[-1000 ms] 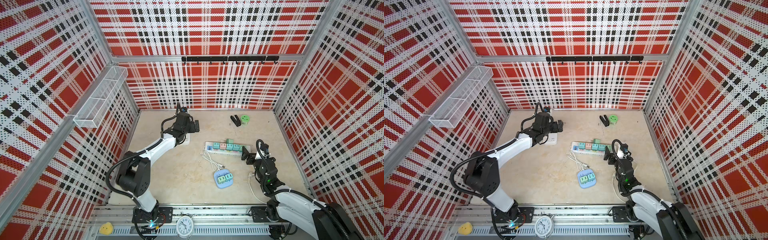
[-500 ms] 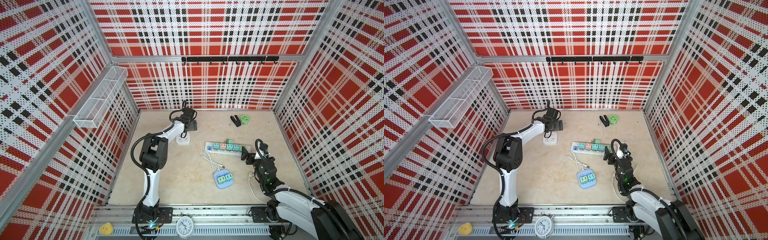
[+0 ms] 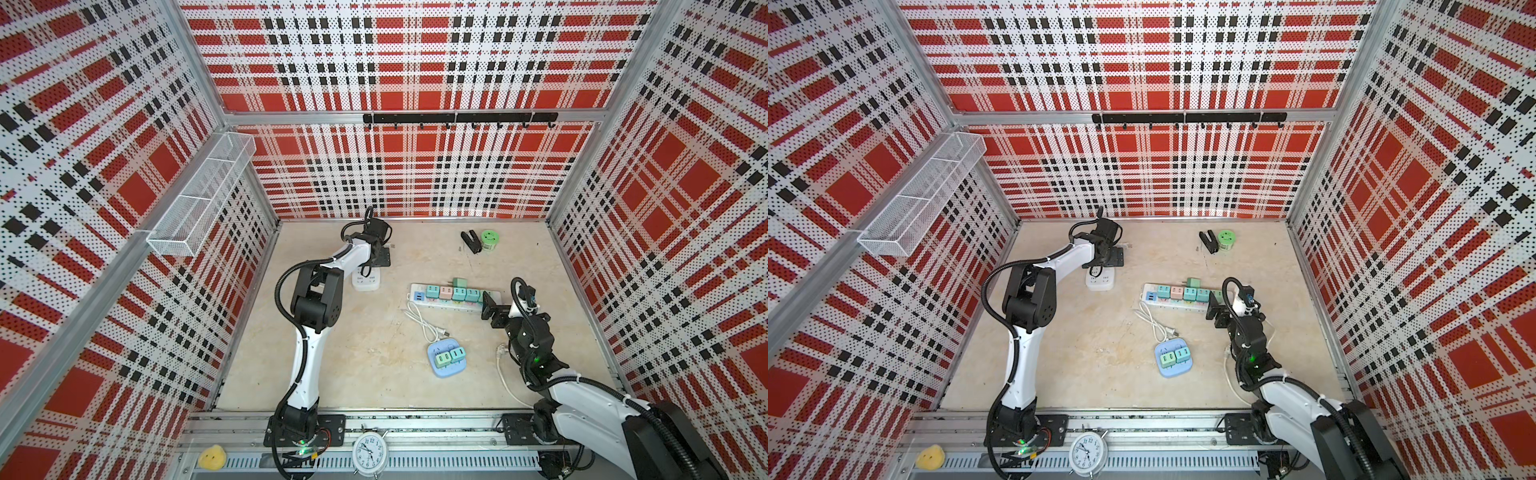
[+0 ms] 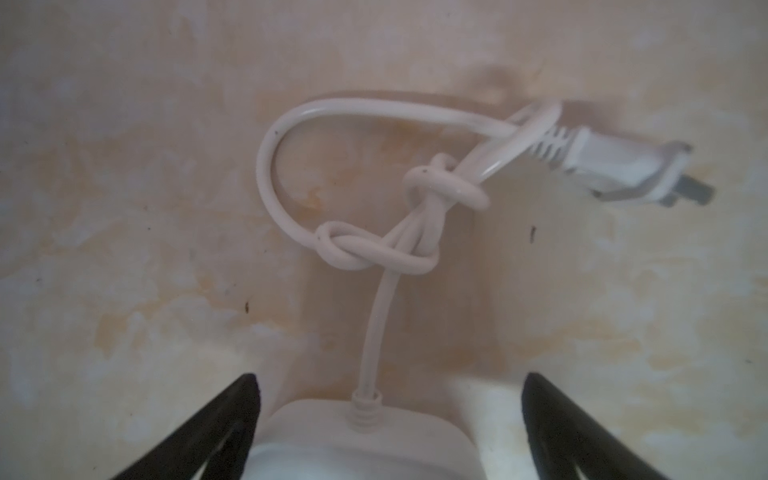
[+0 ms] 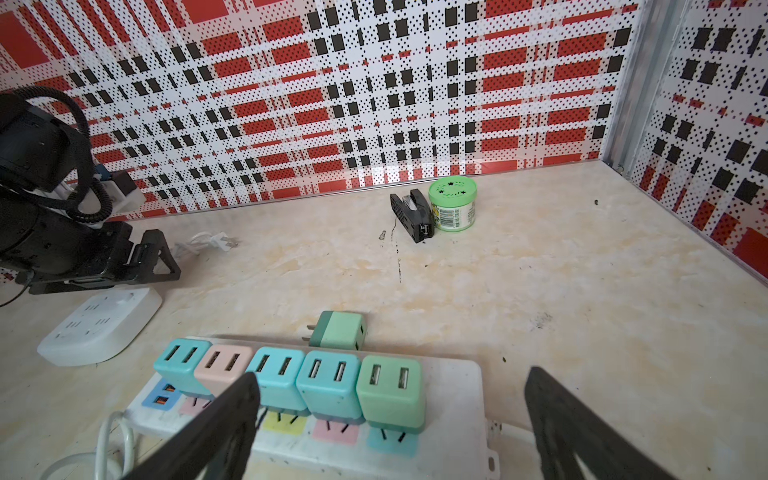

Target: Insert the plug

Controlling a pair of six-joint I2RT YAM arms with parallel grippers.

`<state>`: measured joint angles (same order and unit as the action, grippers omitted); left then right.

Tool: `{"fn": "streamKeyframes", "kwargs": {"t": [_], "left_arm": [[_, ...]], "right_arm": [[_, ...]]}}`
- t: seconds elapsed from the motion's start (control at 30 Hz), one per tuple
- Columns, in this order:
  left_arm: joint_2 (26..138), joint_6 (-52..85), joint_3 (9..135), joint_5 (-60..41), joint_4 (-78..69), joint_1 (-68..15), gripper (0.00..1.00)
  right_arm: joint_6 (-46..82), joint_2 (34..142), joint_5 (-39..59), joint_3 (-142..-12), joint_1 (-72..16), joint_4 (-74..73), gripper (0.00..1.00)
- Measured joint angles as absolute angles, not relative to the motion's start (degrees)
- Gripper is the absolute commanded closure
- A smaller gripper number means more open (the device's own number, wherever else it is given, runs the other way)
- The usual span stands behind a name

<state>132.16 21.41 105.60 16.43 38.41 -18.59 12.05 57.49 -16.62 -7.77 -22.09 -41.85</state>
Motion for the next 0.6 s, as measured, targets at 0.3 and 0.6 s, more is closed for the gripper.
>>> {"fn": "streamKeyframes", "kwargs": {"t": [0.3,0.6], "left_arm": [[132.53,25.65,104.40,11.90,38.61,-17.45,0.01],[123.46,30.44,90.89,10.55,35.75,-21.45,0.01]], "right_arm": [[13.85,56.60,-18.39,-9.61,-22.09,-37.32,0.04],[23.81,47.24,-21.58,-23.44,-22.09,-14.59,0.00]]}}
